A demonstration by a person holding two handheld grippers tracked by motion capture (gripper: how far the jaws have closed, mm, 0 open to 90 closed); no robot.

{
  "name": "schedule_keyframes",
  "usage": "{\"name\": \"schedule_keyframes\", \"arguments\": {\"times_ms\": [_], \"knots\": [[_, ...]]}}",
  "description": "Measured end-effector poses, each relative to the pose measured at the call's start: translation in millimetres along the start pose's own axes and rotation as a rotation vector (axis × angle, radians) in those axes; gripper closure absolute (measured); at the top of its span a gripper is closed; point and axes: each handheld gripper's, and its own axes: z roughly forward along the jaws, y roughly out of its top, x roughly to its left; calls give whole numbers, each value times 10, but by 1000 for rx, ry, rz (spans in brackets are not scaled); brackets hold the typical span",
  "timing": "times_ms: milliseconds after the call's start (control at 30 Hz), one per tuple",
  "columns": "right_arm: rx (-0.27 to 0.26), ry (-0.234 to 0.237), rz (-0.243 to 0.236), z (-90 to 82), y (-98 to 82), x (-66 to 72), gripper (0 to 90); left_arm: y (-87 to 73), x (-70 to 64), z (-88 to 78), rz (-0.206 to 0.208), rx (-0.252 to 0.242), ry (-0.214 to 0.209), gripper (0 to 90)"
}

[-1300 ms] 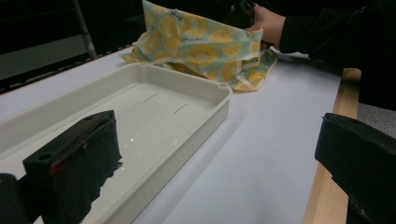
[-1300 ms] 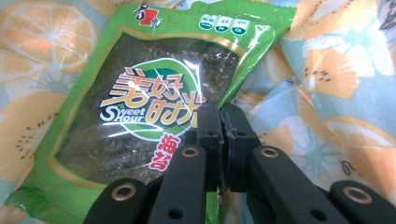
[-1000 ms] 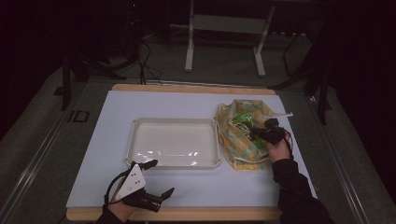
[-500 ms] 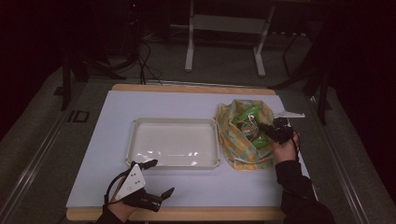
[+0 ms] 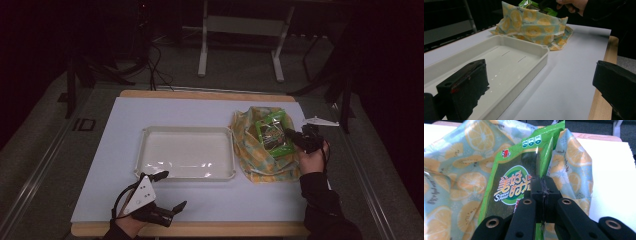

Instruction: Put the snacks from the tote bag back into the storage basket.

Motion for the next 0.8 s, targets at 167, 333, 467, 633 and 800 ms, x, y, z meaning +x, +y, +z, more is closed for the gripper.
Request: {"name": "schedule_keyframes", "arguments": {"times_ms": [167,333,467,633,800], "knots": [[-9,-28,8,-65,5,2,893,0,-4,4,1,0,-1,4],[-24,-46,34,-138,11,-32,892,1,-5,6,2,0,-1,4],[-40,-60,52,-203,25,-67,893,1,-4,7,3,-1,0,4],[-45,-73,67,-273,38,-104,893,0,-9,6,14,-1,-2,4],[-53,-82,71,-328,38,-121,892,1,-11,8,16,-4,-2,4]]}}
